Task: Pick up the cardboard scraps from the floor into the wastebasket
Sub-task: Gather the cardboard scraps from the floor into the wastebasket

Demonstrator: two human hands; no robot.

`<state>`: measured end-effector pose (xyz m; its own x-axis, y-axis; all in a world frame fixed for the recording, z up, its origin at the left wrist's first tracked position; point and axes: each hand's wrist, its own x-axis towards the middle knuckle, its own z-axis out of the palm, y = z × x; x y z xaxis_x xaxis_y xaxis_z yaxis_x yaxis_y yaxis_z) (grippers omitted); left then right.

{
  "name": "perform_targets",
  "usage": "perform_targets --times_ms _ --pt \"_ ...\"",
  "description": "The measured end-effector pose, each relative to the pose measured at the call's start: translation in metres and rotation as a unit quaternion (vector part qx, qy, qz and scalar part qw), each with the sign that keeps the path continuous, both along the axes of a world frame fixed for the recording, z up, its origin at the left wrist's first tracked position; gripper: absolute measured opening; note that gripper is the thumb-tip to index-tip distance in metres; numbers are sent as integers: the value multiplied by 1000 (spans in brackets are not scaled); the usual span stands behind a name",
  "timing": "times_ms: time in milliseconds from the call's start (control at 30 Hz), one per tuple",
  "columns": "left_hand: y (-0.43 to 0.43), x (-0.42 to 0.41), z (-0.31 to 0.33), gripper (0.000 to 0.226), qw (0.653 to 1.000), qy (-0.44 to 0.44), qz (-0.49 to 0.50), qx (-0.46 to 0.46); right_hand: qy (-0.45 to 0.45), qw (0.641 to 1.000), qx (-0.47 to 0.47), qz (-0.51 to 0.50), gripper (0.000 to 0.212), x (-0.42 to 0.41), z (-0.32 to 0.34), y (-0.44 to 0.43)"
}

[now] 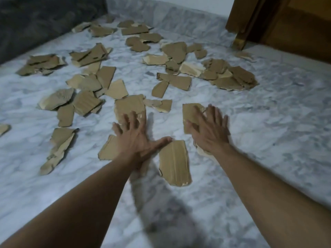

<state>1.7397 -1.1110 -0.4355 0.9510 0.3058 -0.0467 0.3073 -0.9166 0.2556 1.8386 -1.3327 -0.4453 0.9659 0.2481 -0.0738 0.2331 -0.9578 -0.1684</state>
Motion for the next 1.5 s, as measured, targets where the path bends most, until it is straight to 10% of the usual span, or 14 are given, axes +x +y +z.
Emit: perform_targets --times_ms 133,300,400,500,633,967,1133,1500 --pt "8 15 -1 92 995 -98 -2 -14 -63 997 48 -11 65 28 -3 36" --pt "25 10 14 51 915 -250 102 -298 -24 989 141 -46 83 39 6 85" --pt "78 13 19 58 925 -323 132 -150 36 992 102 -62 97 47 19 114" --pt "167 22 13 98 976 -148 160 14 94 993 71 -30 111 53 29 143" --pt "221 21 -3 101 990 56 128 -3 123 991 1 56 116 41 22 183" --pt "135 -40 3 72 988 -118 99 -19 136 979 96 114 93 25 34 174" --pt "144 -41 4 108 982 38 177 -49 175 975 105 -89 100 18 47 179" --pt "132 -58 37 55 958 -14 249 -142 186 981 58 5 94 -40 49 207"
